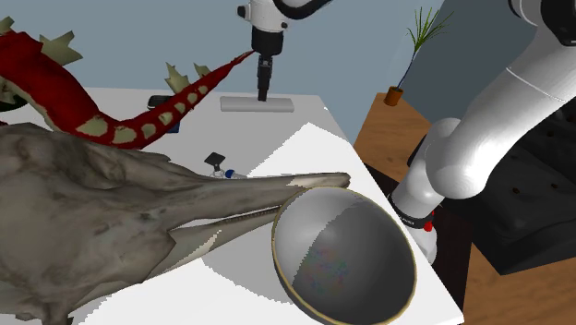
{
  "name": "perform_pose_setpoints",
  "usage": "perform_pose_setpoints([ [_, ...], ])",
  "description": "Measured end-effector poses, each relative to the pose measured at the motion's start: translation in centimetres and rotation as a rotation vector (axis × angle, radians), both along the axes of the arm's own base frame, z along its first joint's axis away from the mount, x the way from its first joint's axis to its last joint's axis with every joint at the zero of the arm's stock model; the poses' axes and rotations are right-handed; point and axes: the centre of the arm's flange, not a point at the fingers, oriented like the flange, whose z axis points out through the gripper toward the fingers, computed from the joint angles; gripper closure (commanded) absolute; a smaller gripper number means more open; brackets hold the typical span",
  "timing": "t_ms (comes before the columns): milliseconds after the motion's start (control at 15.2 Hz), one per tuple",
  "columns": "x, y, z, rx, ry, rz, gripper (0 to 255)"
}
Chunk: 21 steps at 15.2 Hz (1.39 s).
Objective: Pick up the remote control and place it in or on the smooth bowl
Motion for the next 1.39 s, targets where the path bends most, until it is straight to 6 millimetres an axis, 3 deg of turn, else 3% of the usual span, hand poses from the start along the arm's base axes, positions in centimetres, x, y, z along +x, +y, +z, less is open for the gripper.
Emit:
perform_pose_setpoints([
  [528,0.3,0.6,-3.7,0.001,0.001,0.017,0],
  [858,0.3,0.5,-4.0,0.001,0.002,0.017,0],
  [924,0.3,0.5,-4.0,0.001,0.002,0.017,255],
  [1386,0.3,0.5,-4.0,0.001,0.001,0.017,255],
])
